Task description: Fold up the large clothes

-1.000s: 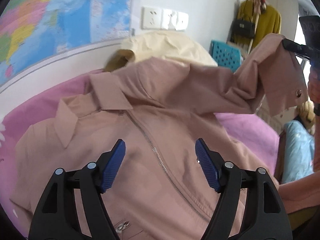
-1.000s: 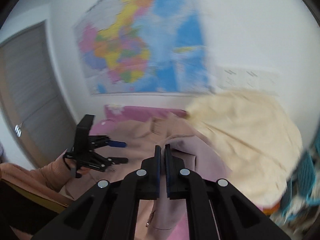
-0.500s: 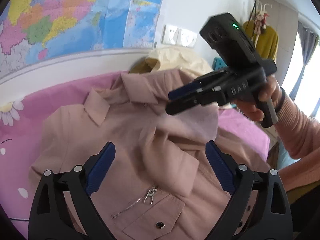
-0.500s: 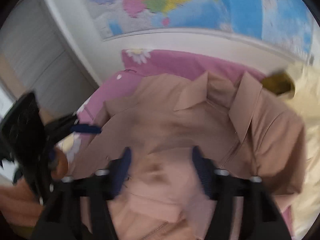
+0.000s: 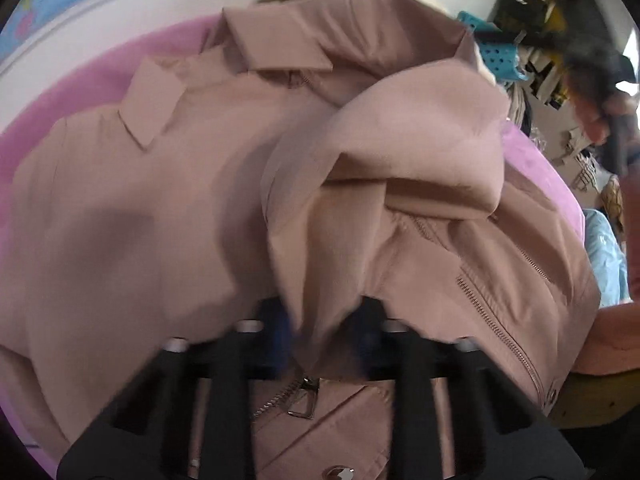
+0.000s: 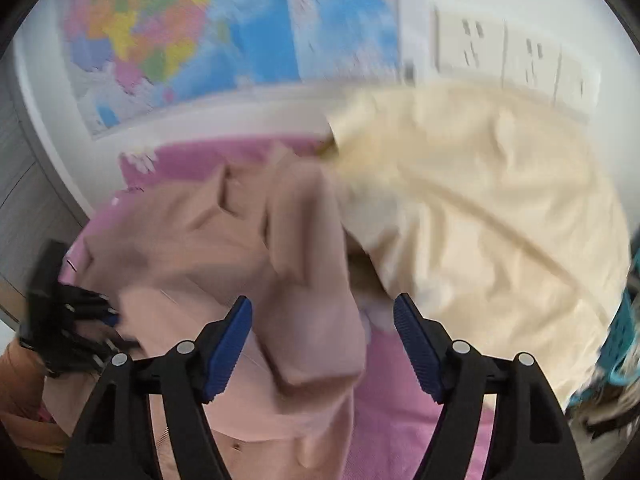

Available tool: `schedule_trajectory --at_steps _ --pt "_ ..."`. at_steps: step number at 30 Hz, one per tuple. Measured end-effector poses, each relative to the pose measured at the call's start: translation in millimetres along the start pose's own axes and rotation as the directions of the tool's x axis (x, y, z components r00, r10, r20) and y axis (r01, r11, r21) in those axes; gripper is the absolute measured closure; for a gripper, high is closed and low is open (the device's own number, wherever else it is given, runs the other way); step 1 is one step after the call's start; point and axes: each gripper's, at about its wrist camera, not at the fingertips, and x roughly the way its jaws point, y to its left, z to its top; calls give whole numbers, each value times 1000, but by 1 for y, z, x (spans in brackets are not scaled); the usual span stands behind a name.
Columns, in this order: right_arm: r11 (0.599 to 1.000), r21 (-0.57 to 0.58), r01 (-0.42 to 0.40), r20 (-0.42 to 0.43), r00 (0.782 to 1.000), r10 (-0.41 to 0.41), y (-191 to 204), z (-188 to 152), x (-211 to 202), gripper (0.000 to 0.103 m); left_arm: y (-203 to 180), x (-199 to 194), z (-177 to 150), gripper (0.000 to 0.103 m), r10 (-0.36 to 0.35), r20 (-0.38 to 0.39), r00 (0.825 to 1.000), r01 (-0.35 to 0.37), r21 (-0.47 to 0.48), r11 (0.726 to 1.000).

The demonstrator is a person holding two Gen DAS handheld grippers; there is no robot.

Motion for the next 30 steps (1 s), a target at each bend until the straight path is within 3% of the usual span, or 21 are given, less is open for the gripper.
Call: schedule_trajectory --at_steps 2,3,4,5,8,10,12,13,14,15,16,17,20,21,22,26,29,30 --pt "1000 -7 -10 -27 1000 10 -2 -3 16 42 3 -19 4 97 22 46 999 -23 26 999" --pt "1000 -4 -16 -35 999 15 -1 0 24 57 3 -27 5 97 44 63 997 -47 42 998" --pt "1000 -3 -17 -48 999 17 -1 2 29 86 5 -36 7 98 82 81 993 -87 62 994" --pt "1000 6 -14 -57 998 15 -4 7 33 100 7 -45 9 98 122 92 988 -129 74 989" --pt "996 73 49 -21 999 -48 -29 21 26 101 21 -59 15 98 232 104 967 -241 87 967" --pt "986 167 9 26 1000 -14 -56 33 12 101 35 -59 22 98 343 93 935 -351 92 932" --pt "984 174 32 23 999 -36 -64 38 13 101 42 -53 27 81 415 96 905 -424 112 899" --pt "984 155 83 -6 996 -83 -63 38 21 100 42 -46 28 74 451 106 886 -462 145 875" --pt "982 140 123 -31 992 -120 -63 37 30 100 40 -34 27 59 520 123 845 -534 210 819" --pt "980 149 132 -43 991 -127 -65 35 36 100 43 -25 28 51 557 114 822 -567 241 787" --pt "976 172 131 -59 991 -123 -69 32 44 99 49 -18 27 50 539 69 839 -538 250 805" --pt "973 188 132 -72 990 -120 -72 28 50 99 59 -18 28 43 454 19 891 -447 218 868" --pt "970 216 107 -58 994 -97 -79 21 50 98 93 -42 21 22 237 35 971 -239 50 970" --pt "970 224 95 -48 995 -86 -80 20 46 97 101 -49 17 22 176 48 983 -177 18 984" --pt "971 224 82 -37 996 -75 -81 16 41 97 106 -56 12 22 141 67 988 -141 -6 990" --pt "980 192 54 16 998 -58 -73 16 15 92 96 -60 1 24 138 56 989 -140 37 989" --pt "985 172 29 98 994 -47 -58 11 -11 78 84 -37 0 43 205 -15 979 -203 84 976" --pt "988 154 27 137 989 -48 -48 7 -23 72 87 -27 2 54 228 -36 973 -223 96 970"
